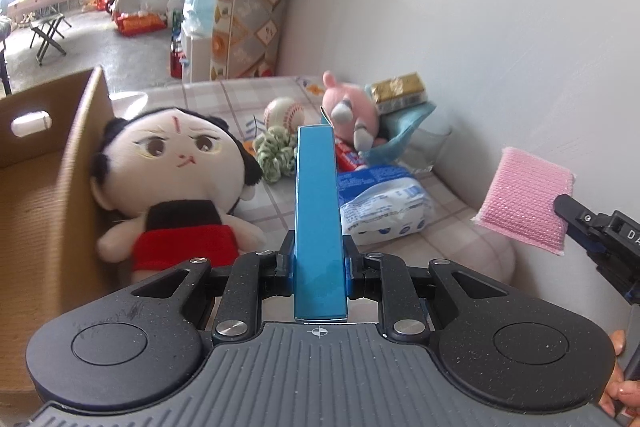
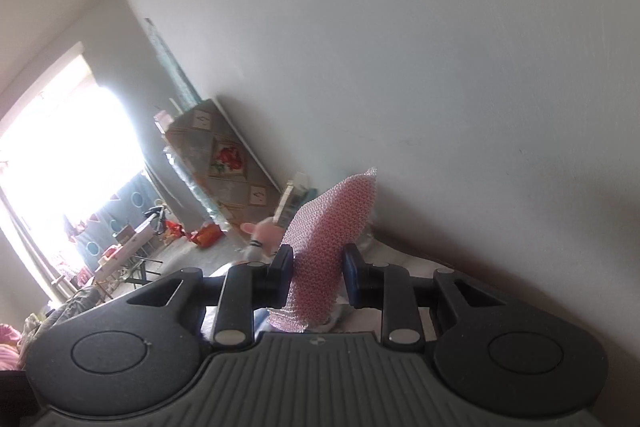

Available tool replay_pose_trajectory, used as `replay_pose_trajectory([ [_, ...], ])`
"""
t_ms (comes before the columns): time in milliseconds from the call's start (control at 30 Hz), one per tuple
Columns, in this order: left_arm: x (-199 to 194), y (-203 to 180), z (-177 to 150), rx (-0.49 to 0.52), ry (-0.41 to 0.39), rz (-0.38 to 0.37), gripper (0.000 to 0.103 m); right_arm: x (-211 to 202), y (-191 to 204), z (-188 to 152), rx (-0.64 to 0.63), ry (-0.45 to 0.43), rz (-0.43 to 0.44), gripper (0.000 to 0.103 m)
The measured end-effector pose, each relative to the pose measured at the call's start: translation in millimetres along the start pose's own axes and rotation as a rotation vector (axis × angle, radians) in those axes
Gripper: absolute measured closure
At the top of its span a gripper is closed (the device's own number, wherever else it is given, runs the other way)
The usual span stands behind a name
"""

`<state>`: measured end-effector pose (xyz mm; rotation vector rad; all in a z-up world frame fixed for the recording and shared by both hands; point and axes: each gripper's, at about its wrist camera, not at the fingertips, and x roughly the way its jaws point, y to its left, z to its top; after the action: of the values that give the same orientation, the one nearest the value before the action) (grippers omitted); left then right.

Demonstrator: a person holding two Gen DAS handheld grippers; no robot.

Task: Organize soft objects
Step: 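Carry the blue box and pink sponge over the cardboard box with both tools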

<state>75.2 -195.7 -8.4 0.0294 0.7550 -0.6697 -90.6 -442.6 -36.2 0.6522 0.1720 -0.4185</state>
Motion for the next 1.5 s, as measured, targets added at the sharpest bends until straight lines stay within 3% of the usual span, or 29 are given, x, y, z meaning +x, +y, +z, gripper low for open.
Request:
replay_pose_trajectory([
  [267,-76.1,21.8,-9.1,-0.02,-0.125,-0.047,0.084,-48.0,60.5,1.0,-0.09,-0.046,0.135,0.074],
  [400,-121.8,40.9,-14.3,-0.032,-0.212,-0.035,0.084,-70.6,99.0,1.0,-0.153,-0.069,0.222,0.074],
  [633,-188.7,83.8,-23.0,-0.087,-0.332,0.046,0.084,-78.1,170.3,-2.4,-0.226,-0.041,0.401,0.074],
  [967,-237.9,161.4,-21.4,-0.171,-0.396,0.281,0.084,-46.1,283.1,-31.8,-0.362,0.095,0.636,0.074],
  [1133,-223.8,199.7,-2.1,-0.202,-0.362,0.367,0.084,-8.2,334.6,-55.7,-0.434,0.203,0.689,0.074],
  [1267,-198.1,229.1,10.0,-0.208,-0.298,0.419,0.084,35.8,372.5,-76.6,-0.499,0.31,0.681,0.074],
  [1500,-125.8,276.1,39.5,-0.187,-0.154,0.473,0.084,133.8,416.4,-120.9,-0.59,0.514,0.586,0.074],
])
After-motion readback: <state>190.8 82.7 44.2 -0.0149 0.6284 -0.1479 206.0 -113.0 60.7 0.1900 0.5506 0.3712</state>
